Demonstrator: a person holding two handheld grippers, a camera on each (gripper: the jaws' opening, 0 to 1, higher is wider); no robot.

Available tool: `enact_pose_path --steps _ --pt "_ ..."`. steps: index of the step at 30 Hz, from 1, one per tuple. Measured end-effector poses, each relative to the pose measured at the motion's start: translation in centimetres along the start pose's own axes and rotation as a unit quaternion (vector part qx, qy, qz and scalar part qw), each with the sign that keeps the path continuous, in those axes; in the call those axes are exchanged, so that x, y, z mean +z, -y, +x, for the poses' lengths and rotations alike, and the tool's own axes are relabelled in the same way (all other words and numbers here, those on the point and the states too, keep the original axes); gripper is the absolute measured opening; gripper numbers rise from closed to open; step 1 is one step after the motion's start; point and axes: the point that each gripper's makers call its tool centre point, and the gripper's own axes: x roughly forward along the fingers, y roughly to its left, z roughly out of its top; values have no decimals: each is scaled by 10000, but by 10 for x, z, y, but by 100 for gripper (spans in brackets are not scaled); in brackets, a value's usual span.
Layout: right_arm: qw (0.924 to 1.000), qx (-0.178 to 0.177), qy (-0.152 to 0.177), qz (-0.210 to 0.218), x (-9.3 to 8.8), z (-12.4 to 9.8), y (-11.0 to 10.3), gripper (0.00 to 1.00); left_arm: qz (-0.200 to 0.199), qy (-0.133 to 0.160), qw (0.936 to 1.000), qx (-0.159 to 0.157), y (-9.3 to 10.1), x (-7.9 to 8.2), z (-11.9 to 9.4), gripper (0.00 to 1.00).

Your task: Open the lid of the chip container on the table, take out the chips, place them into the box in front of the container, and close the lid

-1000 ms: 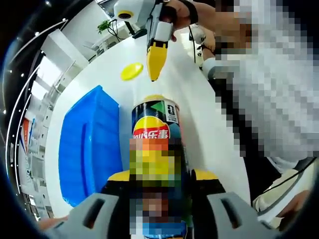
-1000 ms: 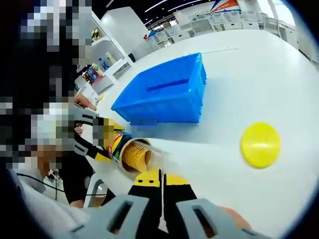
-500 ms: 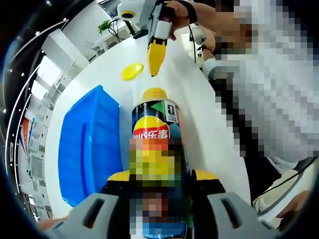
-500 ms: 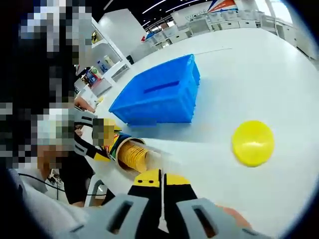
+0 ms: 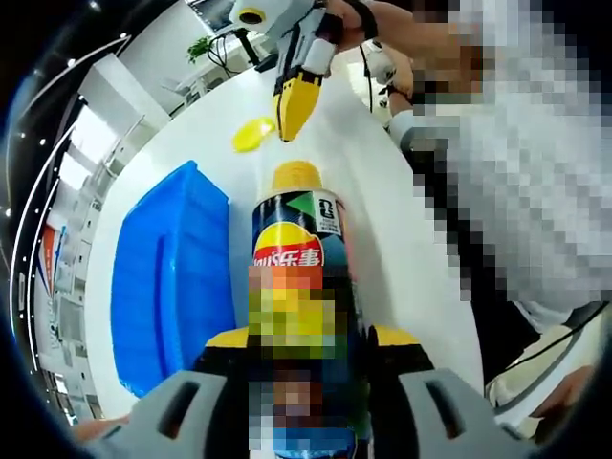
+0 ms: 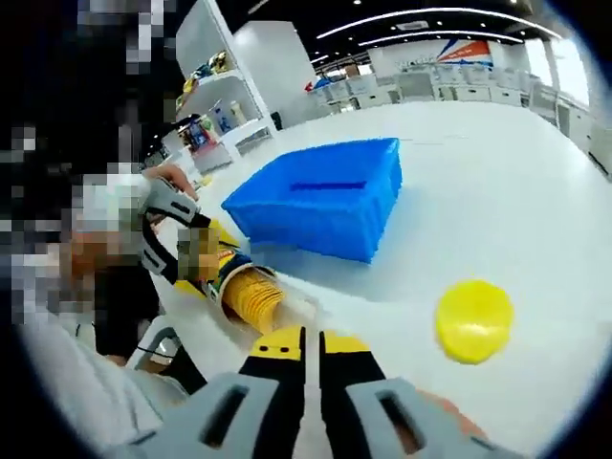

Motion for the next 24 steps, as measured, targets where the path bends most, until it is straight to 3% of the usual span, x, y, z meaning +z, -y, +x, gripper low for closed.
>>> enact_pose_path --steps 2,6,10,14,18,24 --pt "10000 65 34 -8 0 -4 0 7 -13 2 10000 -11 0 0 0 46" --pt "9973 311 630 -209 20 -15 -3 12 -32 -14 10000 -18 0 0 0 46" --pt "9915 694 909 -624 30 -21 -24 15 -36 -68 10000 -3 0 0 0 46" --pt "9886 933 587 -1023 18 -12 -40 15 -43 -76 10000 19 0 0 -1 46" --pt "9870 813 241 -1364 4 4 -39 15 -54 -50 10000 38 0 0 -1 46" --pt "9867 1004 259 -1250 5 14 -46 14 -40 -21 10000 56 0 0 -1 46"
